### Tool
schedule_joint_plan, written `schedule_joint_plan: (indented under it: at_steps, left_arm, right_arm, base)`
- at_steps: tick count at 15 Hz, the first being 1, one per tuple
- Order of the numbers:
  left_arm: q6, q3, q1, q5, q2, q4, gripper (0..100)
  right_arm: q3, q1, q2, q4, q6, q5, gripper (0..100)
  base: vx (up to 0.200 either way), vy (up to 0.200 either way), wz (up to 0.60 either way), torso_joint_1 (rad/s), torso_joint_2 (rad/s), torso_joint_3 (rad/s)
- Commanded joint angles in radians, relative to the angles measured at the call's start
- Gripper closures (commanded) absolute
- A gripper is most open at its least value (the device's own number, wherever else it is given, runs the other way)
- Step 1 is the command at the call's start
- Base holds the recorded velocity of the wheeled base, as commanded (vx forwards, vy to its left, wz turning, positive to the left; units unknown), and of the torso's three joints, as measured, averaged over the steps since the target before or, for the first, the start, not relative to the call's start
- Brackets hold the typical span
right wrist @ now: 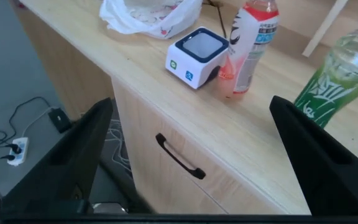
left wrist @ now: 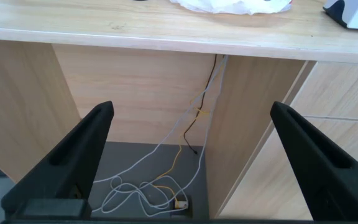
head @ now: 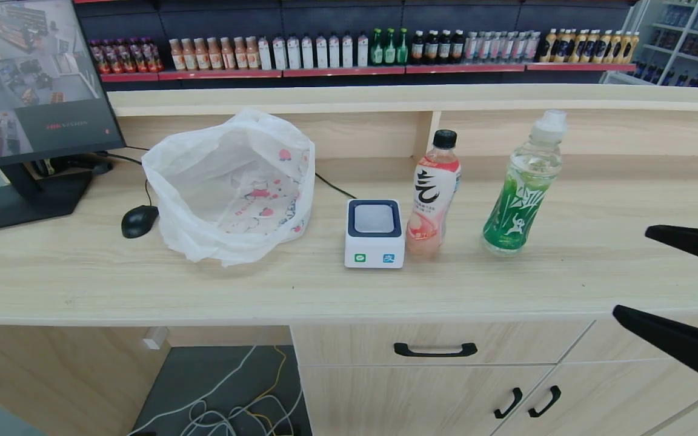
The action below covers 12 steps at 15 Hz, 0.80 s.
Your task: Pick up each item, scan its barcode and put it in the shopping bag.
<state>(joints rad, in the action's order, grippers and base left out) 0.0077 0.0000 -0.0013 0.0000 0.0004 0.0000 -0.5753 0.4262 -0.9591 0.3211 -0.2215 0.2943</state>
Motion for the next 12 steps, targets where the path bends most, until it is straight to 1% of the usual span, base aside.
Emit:
schedule_joint_plan:
  at_steps: [1,2,5,8,9,10,12]
  left_arm:
    - [0.000,0.000,0.000,0.000,0.000,0.000,0]
    - [0.000,0.000,0.000,0.000,0.000,0.000,0]
    - [0.000,0.000,0.000,0.000,0.000,0.000,0]
    - [0.000,0.000,0.001,0.000,0.000,0.000,0]
    - [0.000,0.000,0.000,0.000,0.000,0.000,0]
    - [0.000,0.000,0.000,0.000,0.000,0.000,0]
    - [0.000,0.000,0.000,0.000,0.000,0.000,0]
  right_arm:
    - [-0.034,0.039,-0.156,0.012,-0.002,0.000,0]
    - [-0.054,0.057,-0.191,0.013,0.001,0.000,0]
    - [-0.061,0.062,-0.270,0.058,0.004,0.000,0]
    - [-0.063,0.075,-0.432,0.306,0.002,-0.001,0]
    - [-0.061,0.082,-0.460,0.348,0.002,-0.007,0]
    - [-0.057,0.109,-0.533,0.444,0.017,-0.069,0]
    - [-0.064,0.123,-0.601,0.536,0.033,-0.147,0]
  base:
    - [0.000,0.000,0.00,0.000,0.00,0.000]
    - [0.000,0.000,0.00,0.000,0.00,0.000]
    - [0.000,0.000,0.00,0.000,0.00,0.000]
    - [0.000,0.000,0.00,0.000,0.00,0.000]
    - [0.000,0.000,0.00,0.000,0.00,0.000]
    - [0.000,0.000,0.00,0.000,0.00,0.000]
    - [0.000,0.000,0.00,0.000,0.00,0.000]
